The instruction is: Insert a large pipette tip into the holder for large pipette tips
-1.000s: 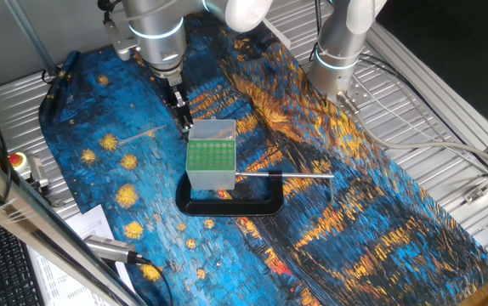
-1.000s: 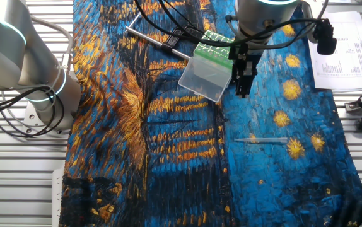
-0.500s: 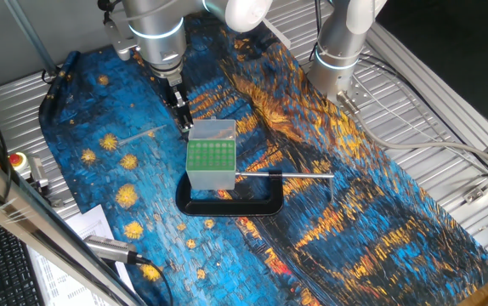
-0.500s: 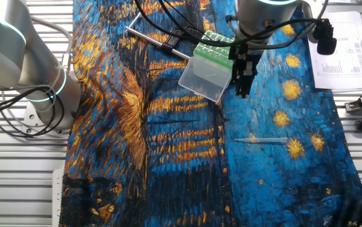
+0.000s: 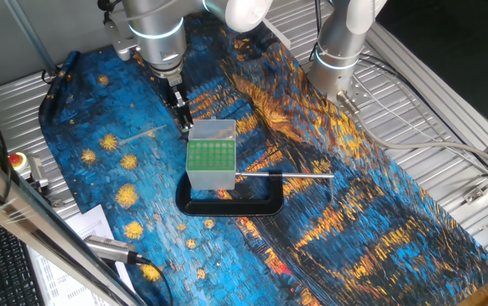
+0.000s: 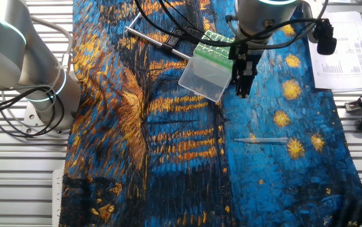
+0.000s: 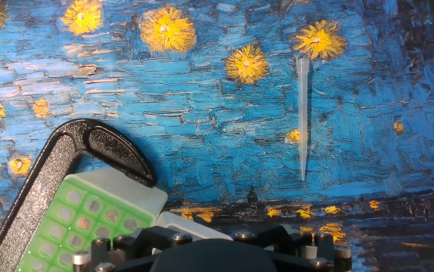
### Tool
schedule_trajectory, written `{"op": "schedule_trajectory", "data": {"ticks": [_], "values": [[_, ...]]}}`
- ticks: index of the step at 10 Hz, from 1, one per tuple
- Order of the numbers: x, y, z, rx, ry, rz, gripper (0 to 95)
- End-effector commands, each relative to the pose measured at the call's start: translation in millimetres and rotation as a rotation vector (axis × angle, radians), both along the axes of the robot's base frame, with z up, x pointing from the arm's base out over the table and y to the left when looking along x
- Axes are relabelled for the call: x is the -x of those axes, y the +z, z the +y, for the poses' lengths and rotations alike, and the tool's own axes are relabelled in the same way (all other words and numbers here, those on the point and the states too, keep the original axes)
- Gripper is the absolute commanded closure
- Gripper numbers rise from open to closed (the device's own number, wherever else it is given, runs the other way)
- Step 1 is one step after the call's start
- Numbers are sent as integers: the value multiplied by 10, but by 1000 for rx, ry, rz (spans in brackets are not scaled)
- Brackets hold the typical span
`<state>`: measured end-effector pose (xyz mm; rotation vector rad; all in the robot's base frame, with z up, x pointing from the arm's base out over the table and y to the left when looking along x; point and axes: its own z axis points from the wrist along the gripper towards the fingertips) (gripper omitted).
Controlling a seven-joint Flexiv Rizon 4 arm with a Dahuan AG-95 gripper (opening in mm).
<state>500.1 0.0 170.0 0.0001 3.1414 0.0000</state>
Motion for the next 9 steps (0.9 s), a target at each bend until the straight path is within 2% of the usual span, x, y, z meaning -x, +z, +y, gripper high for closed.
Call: {"op": "schedule_trajectory", "data": {"ticks": [1, 9], "values": [[1, -1, 0, -31, -161, 10, 950], [9, 5, -50, -26, -155, 14, 950]]}}
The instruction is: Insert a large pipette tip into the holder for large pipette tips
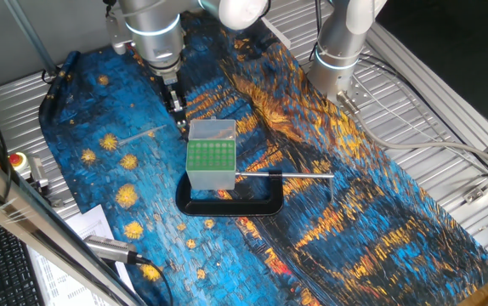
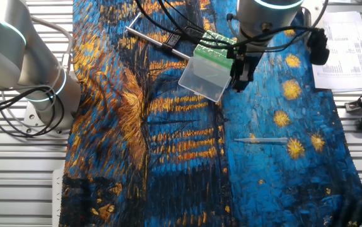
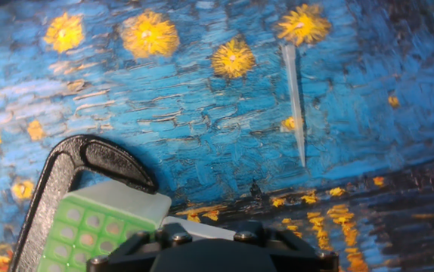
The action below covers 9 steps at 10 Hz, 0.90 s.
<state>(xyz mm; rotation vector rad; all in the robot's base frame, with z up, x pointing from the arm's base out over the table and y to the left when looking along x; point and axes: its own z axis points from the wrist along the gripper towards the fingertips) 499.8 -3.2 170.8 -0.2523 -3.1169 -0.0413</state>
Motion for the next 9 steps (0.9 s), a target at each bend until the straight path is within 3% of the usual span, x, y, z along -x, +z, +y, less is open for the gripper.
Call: {"op": "schedule_trajectory", "data": {"ticks": [1, 4, 7, 9], "values": [[3, -15, -58, 2, 15, -1, 950], [-63, -122, -189, 9, 31, -2, 950], [-210, -155, -358, 10, 48, -1, 950], [-319, -251, -441, 14, 67, 3, 950]]}}
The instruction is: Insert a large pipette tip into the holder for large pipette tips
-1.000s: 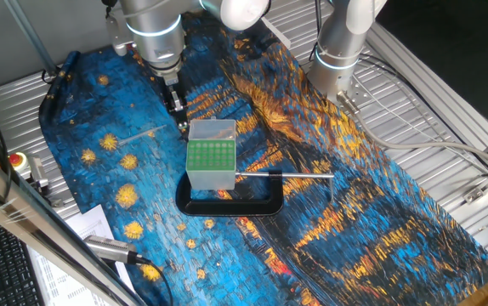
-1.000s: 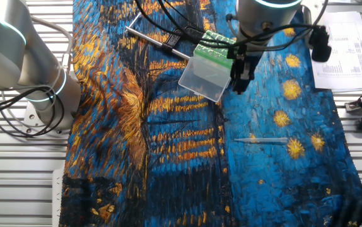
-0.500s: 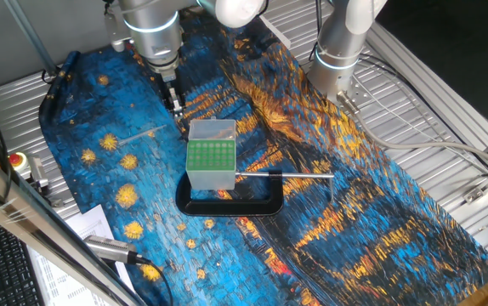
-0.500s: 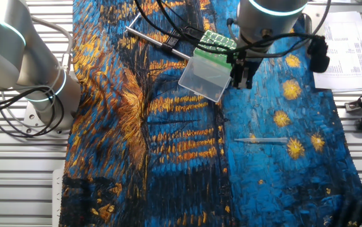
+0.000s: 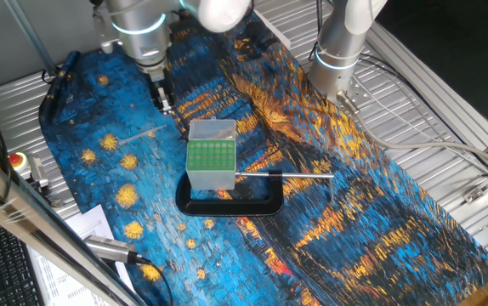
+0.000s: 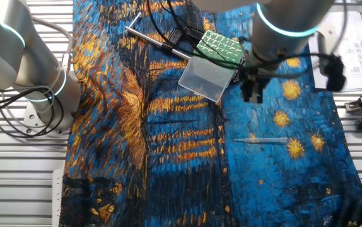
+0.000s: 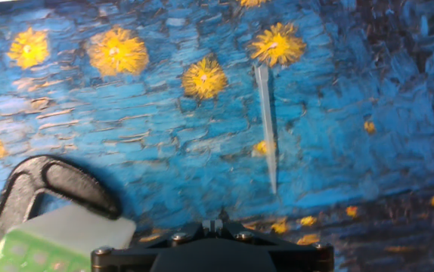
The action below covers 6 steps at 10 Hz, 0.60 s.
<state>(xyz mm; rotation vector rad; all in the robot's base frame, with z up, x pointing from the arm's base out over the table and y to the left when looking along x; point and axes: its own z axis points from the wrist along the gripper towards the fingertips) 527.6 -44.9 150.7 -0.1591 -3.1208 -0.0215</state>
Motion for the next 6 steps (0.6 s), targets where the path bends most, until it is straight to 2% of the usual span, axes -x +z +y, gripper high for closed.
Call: {"op": "schedule_trajectory", "data": {"ticks": [1, 3, 6], "values": [[-93, -118, -47, 6, 20, 2, 950], [-214, -238, -103, 15, 61, 8, 950], [-430, -277, -161, 15, 83, 27, 950]]}}
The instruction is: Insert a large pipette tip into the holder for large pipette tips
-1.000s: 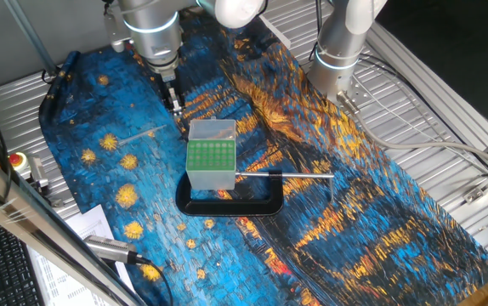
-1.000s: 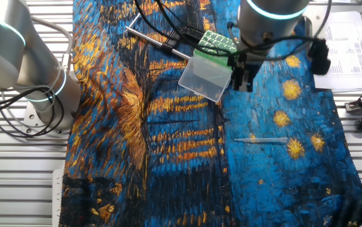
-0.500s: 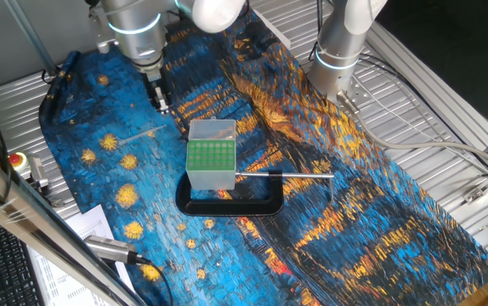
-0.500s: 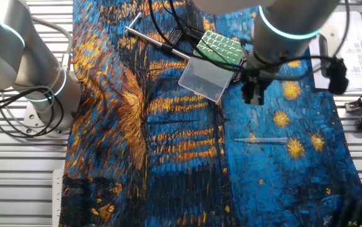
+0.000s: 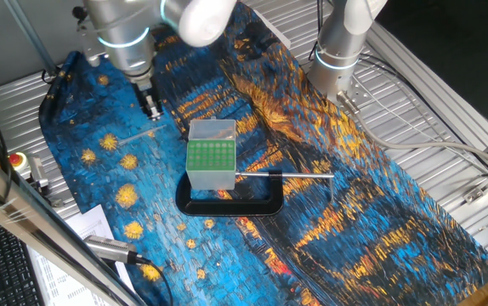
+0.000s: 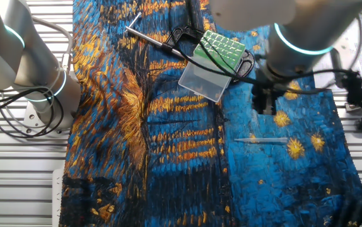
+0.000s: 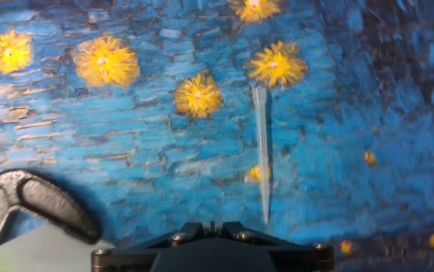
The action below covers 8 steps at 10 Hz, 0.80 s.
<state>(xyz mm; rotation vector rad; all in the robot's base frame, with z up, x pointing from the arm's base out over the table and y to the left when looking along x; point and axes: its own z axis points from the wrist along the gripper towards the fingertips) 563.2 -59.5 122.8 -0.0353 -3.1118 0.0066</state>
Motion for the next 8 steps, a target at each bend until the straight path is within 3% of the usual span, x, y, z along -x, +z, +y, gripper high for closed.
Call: {"op": "schedule_trajectory", "data": {"ticks": [1, 2, 4, 8], "values": [[-181, 0, -47, -2, 16, 33, 950], [-263, -12, -54, -4, 20, 49, 950], [-312, -49, -43, -12, 41, 53, 950], [-308, -52, -54, -30, 24, 62, 950]]}}
